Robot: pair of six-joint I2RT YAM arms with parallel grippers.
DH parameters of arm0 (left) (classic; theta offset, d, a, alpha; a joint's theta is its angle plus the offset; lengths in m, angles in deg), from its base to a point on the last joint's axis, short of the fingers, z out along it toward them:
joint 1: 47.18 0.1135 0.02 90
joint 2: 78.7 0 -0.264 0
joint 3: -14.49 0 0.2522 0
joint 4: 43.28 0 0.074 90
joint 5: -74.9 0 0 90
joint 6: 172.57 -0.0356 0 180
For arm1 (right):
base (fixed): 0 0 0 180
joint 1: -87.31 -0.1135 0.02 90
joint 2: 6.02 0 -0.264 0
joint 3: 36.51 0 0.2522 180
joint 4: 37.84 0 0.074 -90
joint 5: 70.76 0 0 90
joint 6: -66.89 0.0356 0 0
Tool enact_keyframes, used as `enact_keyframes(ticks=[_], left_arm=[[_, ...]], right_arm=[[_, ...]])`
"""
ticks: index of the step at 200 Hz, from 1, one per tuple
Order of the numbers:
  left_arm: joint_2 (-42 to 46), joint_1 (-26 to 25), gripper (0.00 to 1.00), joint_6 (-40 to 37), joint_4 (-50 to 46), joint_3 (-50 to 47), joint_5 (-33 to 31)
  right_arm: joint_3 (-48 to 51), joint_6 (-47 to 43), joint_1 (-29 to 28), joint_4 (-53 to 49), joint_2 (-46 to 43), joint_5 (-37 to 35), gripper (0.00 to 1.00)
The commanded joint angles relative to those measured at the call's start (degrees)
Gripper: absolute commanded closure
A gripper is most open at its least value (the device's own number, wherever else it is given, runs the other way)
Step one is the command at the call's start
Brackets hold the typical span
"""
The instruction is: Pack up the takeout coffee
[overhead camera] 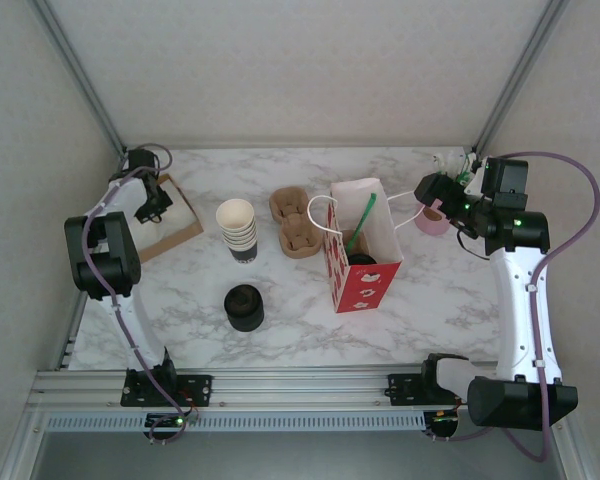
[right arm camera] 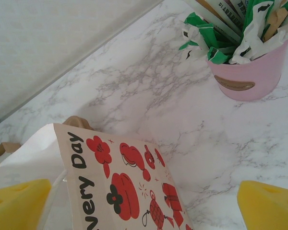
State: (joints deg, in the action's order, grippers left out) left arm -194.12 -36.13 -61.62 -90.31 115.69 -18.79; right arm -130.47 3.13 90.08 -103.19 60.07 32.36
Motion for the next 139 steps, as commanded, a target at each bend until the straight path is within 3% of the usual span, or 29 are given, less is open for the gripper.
enact_keyframes(ticks=[1,43,72,139], left_arm=[[2.6,0.6,0.87,-0.6,-2.0,0.1,-1.3],[5.0,0.6,0.92,-0.8,-2.5,0.6,-1.6],[7.6,0.6,1.0,-1.0,-3.2,1.4,-1.3],[14.0,0.5,1.0,-0.6,-3.6,2.5,0.5]], right_arm=[[0.5,-0.3,0.4,0.7,-0.9,0.0,0.01],[0.5,-0.3,0.4,0.6,-1.0,0.0,0.01],[0.4,-0.4,0.4,0.5,-1.4,-0.2,0.01],[0.0,-0.8,0.3,0.1,-1.4,0.0,0.01]])
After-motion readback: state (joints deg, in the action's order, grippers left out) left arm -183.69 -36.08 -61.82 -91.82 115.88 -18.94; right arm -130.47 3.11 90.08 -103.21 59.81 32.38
